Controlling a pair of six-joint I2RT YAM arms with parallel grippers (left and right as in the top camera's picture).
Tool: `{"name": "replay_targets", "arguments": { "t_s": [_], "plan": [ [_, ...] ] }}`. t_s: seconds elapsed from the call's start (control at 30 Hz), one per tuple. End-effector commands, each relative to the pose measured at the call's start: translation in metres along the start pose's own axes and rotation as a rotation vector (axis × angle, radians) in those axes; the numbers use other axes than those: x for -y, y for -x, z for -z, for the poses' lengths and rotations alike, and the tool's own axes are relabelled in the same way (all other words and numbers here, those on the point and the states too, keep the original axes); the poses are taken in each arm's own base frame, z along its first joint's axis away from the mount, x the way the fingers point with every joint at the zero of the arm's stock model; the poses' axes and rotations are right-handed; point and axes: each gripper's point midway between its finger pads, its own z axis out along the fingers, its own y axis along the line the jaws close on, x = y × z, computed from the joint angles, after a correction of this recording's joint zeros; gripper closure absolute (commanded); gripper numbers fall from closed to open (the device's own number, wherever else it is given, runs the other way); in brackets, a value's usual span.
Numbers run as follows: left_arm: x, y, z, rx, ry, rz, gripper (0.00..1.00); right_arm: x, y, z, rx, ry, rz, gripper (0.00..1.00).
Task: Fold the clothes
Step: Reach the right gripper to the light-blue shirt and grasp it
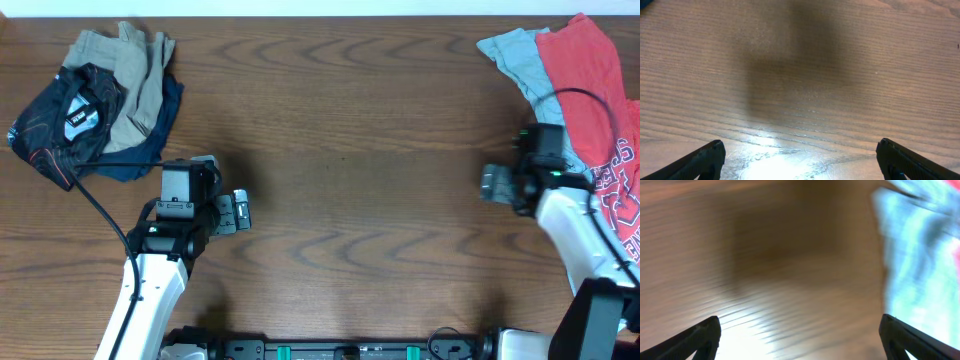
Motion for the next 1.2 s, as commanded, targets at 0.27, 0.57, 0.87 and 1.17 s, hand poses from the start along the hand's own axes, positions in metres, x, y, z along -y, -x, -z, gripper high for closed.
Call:
{"name": "replay_targets", "arguments": {
  "t_s": [0.27,0.57,0.87,1.17],
  "plan": [
    [0.003,0.007,0.003,0.013,-0.010,-0.001,0.02,0.094,-0.017,-0.046,-0.098,-0.136,-0.338,0.25],
    [0.003,0.007,0.003,0.013,-0.010,-0.001,0.02,0.102,-0.044,-0.069,-0.204,-0.136,-0.372,0.86],
    [0.004,0.012,0.003,0.034,-0.014,-0.001,0.02,-0.086,-0.010,-0.010,-0.120,0.834,-0.097,0.99],
    [0.007,0.027,0.004,0.095,-0.027,-0.003,0.02,-0.245,-0.049,0.066,-0.077,1.142,0.400,0.99]
  ]
}}
